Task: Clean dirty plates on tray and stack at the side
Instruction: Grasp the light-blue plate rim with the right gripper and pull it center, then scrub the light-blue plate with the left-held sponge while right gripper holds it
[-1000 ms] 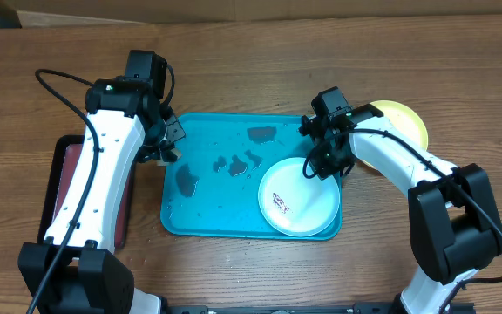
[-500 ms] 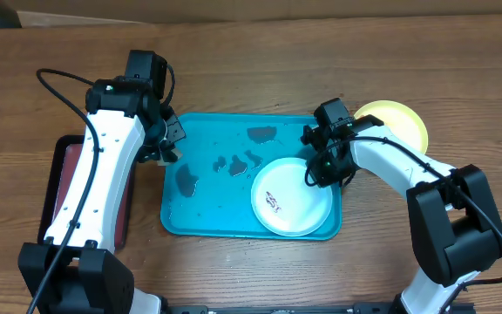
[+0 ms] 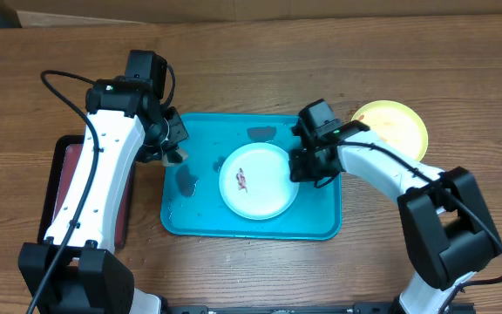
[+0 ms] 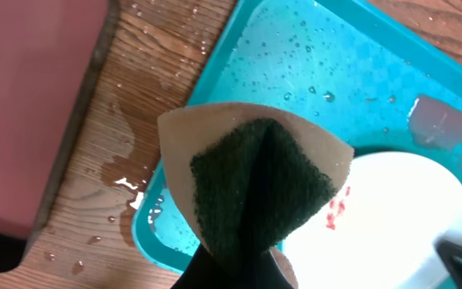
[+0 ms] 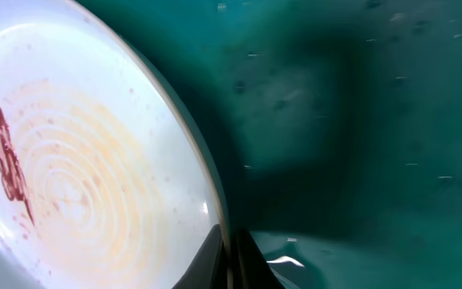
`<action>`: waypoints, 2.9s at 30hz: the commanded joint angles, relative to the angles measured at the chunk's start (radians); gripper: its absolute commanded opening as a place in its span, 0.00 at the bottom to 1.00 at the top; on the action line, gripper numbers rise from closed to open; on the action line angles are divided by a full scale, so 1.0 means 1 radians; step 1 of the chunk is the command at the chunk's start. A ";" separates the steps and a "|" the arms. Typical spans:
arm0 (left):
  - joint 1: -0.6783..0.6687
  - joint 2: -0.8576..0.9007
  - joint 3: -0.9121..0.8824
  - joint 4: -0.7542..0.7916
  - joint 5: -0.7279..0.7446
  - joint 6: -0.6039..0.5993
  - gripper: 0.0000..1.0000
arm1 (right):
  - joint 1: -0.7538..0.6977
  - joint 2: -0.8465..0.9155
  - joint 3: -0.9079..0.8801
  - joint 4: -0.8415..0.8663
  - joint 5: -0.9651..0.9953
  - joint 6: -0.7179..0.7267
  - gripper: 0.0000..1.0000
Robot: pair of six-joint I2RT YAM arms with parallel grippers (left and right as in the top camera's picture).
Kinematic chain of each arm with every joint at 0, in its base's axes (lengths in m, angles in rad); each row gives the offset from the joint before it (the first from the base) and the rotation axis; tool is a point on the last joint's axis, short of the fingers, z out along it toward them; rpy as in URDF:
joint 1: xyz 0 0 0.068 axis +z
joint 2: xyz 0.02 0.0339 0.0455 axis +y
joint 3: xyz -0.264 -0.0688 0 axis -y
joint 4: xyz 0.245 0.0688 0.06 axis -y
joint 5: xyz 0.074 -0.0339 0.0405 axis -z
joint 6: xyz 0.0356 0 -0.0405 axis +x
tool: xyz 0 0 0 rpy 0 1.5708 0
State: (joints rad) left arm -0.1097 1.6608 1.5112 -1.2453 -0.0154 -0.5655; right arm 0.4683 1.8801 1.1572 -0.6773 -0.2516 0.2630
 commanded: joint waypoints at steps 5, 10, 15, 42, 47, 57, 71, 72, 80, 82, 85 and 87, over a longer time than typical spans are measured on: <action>-0.050 0.002 -0.006 0.001 0.039 0.036 0.04 | 0.116 -0.021 -0.008 0.077 0.049 0.227 0.04; -0.108 0.002 -0.006 0.019 0.039 0.047 0.04 | 0.208 -0.021 -0.008 0.094 0.257 0.411 0.04; -0.149 0.002 -0.006 0.058 0.039 0.046 0.04 | 0.256 -0.021 -0.027 0.129 0.288 0.514 0.04; -0.172 0.036 -0.251 0.311 0.173 0.223 0.04 | 0.264 -0.021 -0.079 0.261 0.167 0.188 0.04; -0.172 0.036 -0.310 0.332 0.173 0.222 0.04 | 0.264 -0.021 -0.079 0.260 0.160 0.173 0.04; -0.172 0.036 -0.429 0.433 0.280 0.193 0.04 | 0.264 -0.021 -0.079 0.276 0.160 0.174 0.05; -0.172 0.036 -0.627 0.688 0.253 0.079 0.04 | 0.264 -0.021 -0.079 0.272 0.160 0.174 0.05; -0.172 0.036 -0.645 0.693 0.191 0.079 0.04 | 0.264 -0.021 -0.079 0.272 0.161 0.174 0.05; -0.170 0.036 -0.648 0.579 -0.111 0.078 0.04 | 0.264 -0.021 -0.079 0.265 0.162 0.174 0.05; -0.169 0.036 -0.637 0.548 -0.161 0.064 0.04 | 0.264 -0.021 -0.079 0.264 0.164 0.174 0.04; -0.163 0.036 -0.597 0.489 -0.242 0.060 0.04 | 0.264 -0.021 -0.079 0.264 0.164 0.174 0.04; -0.164 0.036 -0.550 0.432 -0.299 0.060 0.04 | 0.264 -0.021 -0.079 0.264 0.164 0.174 0.04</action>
State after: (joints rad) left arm -0.2878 1.6722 0.9237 -0.7536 -0.0837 -0.4915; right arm 0.7300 1.8721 1.0836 -0.4129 -0.0971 0.4435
